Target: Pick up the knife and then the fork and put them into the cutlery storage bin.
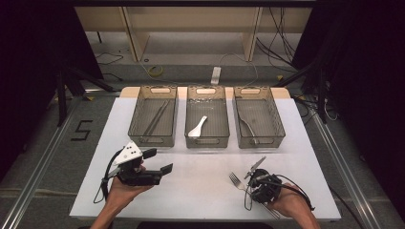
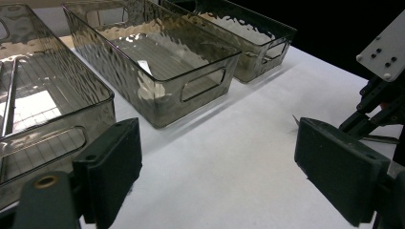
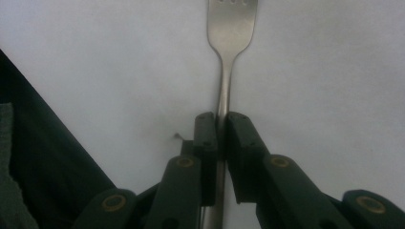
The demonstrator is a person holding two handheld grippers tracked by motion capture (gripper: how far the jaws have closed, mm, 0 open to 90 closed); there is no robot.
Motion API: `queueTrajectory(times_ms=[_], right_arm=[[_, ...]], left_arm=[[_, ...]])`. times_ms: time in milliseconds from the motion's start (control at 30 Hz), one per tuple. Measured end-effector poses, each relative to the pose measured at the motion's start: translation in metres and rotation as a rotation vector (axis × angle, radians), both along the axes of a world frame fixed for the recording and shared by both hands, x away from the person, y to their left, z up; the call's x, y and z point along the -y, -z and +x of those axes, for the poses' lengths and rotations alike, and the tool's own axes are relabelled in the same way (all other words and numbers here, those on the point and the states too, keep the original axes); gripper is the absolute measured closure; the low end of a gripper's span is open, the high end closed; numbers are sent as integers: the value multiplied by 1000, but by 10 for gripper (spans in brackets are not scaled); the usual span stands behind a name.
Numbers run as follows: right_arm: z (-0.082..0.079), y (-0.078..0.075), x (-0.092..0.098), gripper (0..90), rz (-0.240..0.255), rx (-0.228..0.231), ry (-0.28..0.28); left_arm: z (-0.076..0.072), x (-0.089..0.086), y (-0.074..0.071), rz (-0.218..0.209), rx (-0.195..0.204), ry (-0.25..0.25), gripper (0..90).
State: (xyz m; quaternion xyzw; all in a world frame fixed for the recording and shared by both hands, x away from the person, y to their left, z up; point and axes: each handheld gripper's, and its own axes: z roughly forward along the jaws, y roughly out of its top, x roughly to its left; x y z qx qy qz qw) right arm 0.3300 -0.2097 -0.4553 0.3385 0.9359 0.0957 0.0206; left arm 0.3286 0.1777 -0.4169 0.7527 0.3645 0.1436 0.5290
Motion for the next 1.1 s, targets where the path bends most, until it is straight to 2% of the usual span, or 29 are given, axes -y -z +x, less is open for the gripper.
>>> queueTrajectory(times_ms=[267,367,700,900,1067,1100], right_arm=[[1,-1,-2,849,-21,-7,-11],[1,-1,-2,851,-11,1,-19],[1,-10,1,854,5,60,-31],[3,-19,7,855,53,96,-22],[10,-32,16,855,109,139,1],[12,-35,18,856,113,136,8]], left_arm=[[0,0,0,-4,0,-2,159],[0,0,0,1,0,-1,159],[0,0,0,-4,-1,-5,159],[0,-1,0,-2,0,-9,159],[0,-1,0,-10,1,-15,159],[1,-1,0,-10,1,-16,159]])
